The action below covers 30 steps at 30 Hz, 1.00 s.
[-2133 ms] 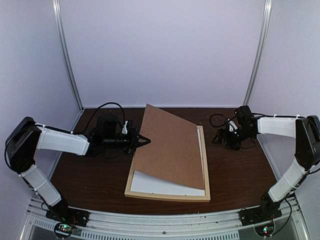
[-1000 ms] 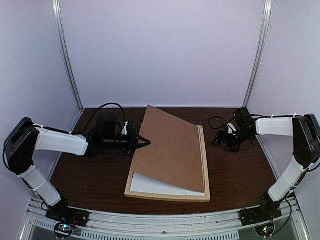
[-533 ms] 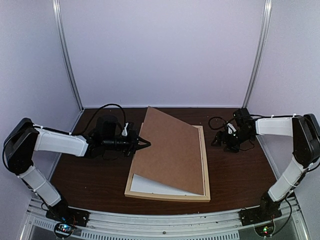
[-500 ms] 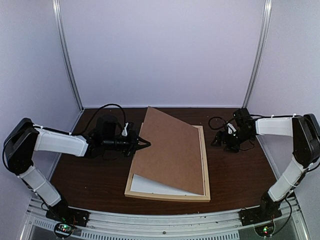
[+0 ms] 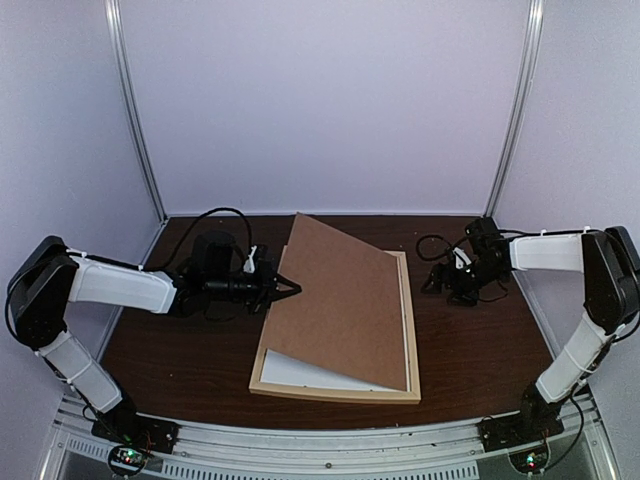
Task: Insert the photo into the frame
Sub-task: Place the backboard on the frame body.
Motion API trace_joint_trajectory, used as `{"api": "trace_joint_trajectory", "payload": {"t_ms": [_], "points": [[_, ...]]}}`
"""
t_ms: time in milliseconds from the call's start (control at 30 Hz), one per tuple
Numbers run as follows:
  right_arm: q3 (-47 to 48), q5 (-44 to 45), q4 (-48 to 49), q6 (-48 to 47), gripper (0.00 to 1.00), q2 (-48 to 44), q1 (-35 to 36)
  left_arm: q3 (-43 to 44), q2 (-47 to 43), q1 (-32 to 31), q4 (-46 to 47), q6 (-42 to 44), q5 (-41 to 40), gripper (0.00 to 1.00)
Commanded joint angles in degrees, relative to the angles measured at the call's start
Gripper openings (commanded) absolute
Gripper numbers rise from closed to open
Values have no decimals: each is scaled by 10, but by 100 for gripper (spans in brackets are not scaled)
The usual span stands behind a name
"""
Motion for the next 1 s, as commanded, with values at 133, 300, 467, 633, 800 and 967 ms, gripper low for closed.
{"api": "trace_joint_trajectory", "payload": {"t_ms": [133,300,467,633,800,967], "points": [[0,-6,7,-10,86,8,-3,9,8,-7,61,14,11,0],[-1,-9,11,-10,86,11,-3,7,10,-13,57,17,3,0],[-4,-10,14,-9,86,12,-3,3,11,-19,46,25,-4,0],[-6,-10,15,-9,86,12,-3,0,10,-21,43,30,-10,0],[-8,-12,17,-8,86,13,-3,3,8,-21,28,43,-17,0],[-10,-14,19,-8,86,18,-3,3,-1,-21,27,53,-23,0]]}}
